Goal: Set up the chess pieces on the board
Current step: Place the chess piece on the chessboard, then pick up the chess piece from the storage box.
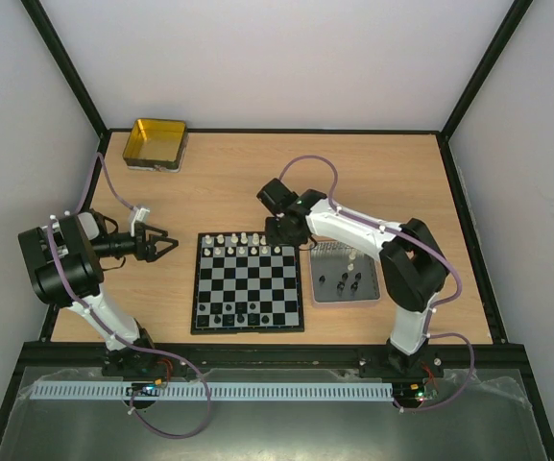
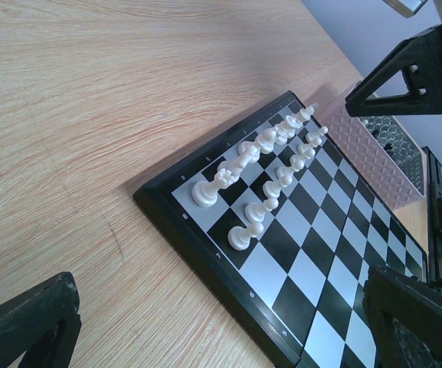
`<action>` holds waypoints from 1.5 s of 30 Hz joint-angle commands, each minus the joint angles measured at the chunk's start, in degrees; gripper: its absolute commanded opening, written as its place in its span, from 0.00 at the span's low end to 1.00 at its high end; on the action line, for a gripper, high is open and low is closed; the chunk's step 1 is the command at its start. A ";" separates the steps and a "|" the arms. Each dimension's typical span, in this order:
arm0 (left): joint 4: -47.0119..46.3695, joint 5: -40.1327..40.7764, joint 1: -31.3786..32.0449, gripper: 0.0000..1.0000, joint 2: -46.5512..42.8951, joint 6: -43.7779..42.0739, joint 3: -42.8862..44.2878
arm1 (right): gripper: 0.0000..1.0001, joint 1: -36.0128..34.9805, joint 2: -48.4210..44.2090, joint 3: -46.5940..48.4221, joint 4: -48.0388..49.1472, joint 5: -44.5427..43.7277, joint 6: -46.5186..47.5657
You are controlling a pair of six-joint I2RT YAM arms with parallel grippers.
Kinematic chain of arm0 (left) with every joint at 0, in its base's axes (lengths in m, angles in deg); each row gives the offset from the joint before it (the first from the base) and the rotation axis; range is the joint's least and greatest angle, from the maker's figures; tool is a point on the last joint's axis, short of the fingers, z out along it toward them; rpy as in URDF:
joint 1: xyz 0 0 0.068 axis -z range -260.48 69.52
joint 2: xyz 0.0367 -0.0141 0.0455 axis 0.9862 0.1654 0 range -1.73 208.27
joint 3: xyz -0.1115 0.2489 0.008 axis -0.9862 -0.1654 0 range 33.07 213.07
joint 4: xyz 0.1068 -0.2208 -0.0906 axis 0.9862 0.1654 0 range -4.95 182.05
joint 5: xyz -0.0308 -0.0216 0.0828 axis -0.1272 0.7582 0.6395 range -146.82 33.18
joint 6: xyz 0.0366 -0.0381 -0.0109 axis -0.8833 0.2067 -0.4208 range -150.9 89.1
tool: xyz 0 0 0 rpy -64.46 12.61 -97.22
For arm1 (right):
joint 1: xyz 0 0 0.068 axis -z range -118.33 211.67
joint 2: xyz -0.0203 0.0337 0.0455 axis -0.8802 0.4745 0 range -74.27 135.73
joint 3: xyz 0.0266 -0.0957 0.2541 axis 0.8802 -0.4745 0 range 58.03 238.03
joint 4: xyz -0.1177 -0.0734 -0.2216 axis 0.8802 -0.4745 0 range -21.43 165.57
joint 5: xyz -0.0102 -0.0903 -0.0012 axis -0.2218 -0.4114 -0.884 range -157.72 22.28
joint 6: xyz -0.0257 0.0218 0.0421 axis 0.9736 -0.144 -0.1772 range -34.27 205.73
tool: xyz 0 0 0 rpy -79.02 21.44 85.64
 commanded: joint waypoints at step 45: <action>-10.67 0.89 1.78 0.99 -5.03 8.60 -4.03 | 0.31 0.77 4.90 15.25 -12.55 -13.40 0.66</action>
